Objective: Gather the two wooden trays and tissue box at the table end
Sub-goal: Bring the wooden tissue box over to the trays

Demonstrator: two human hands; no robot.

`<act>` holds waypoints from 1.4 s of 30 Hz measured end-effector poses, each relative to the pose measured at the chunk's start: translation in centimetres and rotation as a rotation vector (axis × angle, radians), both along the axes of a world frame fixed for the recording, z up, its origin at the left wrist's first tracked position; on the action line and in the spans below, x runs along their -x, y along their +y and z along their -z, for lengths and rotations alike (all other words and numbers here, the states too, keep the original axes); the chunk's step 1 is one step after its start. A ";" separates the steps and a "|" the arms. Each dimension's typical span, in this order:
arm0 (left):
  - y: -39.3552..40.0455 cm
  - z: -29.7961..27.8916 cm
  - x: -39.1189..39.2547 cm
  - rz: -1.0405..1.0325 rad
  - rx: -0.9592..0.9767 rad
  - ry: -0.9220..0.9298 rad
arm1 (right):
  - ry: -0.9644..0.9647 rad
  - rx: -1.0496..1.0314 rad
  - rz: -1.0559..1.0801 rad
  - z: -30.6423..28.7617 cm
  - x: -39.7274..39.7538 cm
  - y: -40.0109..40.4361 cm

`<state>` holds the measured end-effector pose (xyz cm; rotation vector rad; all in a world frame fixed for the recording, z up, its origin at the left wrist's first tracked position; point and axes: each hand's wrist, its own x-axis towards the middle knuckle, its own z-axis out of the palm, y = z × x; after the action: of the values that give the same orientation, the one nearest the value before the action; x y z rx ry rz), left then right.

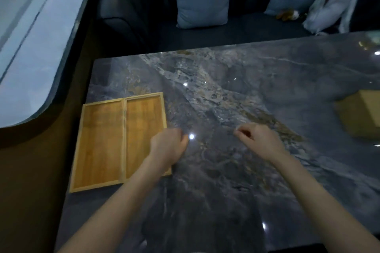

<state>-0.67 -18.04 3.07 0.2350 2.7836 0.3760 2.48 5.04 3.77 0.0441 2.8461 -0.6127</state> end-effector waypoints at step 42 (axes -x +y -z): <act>50.2 3.3 0.4 0.027 -0.556 -0.451 | -0.036 0.545 0.813 3.1 -5.2 41.9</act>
<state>-1.03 32.19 -0.26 0.2714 2.1821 1.0498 7.69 46.97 0.71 1.1218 2.4329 -1.4804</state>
